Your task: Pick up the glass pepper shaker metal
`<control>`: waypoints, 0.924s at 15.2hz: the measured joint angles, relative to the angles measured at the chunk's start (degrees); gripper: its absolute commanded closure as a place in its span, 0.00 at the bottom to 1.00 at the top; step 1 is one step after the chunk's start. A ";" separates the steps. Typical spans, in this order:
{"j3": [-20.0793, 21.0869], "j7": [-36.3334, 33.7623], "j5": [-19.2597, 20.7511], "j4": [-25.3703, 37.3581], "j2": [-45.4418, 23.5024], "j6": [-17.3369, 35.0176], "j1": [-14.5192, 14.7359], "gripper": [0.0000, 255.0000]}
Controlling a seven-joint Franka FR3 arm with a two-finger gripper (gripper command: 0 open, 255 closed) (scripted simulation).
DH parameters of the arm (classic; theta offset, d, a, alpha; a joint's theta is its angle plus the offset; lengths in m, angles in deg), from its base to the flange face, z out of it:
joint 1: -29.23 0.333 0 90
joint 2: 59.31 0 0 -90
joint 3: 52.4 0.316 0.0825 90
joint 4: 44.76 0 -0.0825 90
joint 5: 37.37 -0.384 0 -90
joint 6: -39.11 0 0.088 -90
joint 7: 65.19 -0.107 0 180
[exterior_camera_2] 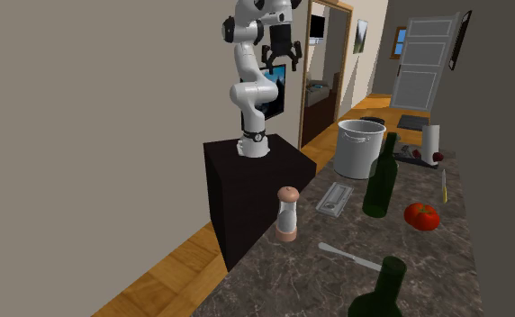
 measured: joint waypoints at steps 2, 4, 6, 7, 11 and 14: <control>-0.13 0.11 0.04 -0.27 -0.63 0.83 -0.06 0.00; -0.42 0.32 0.10 -1.00 -2.81 3.57 -0.20 0.00; -0.71 0.51 0.06 -1.83 -5.55 6.96 -0.33 0.00; -1.20 0.99 0.18 -1.95 -7.36 8.75 -0.50 0.00; -2.33 1.95 0.09 -1.81 -14.22 15.11 -0.82 0.00; -3.09 2.57 -0.22 -1.08 -19.35 19.25 -0.99 0.00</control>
